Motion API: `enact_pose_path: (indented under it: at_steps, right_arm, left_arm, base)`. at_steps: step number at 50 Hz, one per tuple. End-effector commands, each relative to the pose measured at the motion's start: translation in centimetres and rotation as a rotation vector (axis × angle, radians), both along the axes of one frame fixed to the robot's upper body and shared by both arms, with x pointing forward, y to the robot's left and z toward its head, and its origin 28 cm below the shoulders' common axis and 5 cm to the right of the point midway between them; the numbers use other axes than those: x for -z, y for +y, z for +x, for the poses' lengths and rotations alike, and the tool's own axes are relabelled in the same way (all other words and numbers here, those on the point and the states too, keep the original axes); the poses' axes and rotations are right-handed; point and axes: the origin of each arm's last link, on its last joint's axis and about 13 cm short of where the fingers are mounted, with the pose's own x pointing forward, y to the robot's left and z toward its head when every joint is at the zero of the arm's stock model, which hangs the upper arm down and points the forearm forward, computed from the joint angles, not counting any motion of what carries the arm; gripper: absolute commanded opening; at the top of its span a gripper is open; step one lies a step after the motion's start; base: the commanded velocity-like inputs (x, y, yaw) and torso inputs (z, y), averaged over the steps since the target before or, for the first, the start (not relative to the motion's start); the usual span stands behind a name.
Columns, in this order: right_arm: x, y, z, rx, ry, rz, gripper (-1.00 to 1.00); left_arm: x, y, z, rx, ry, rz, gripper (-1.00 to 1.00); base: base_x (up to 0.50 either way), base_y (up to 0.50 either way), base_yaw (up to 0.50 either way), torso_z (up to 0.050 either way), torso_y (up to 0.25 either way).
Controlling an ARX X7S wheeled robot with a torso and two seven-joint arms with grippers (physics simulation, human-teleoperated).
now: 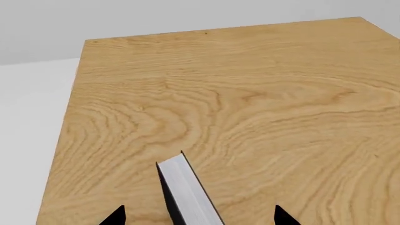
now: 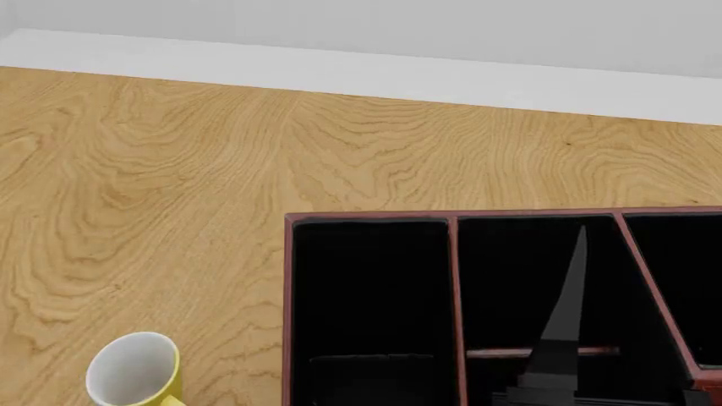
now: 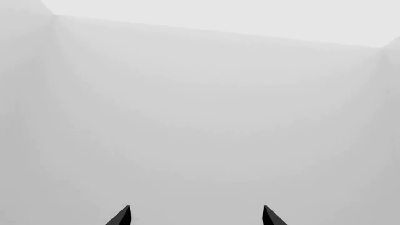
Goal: Pick up the book and place it in the back compartment of the caddy.
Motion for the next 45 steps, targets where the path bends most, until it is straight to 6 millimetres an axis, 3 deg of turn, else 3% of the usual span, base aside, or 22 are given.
enact_pose_path:
  at_steps: [1,45]
  right_arm:
    - [0.0,-0.2,-0.1,0.026,0.001,-0.020,1.00]
    - [0.2,0.1,0.3,0.014,0.030,-0.027,1.00]
  left_arm:
    - [1.4,-1.2,0.8,0.056,0.041,-0.068,1.00]
    - [6.0,-1.9,1.9,0.070,0.114,-0.101,1.00]
  base:
    - [0.00,0.00,0.00,0.000,0.000]
    - [0.00,0.00,0.00,0.000,0.000]
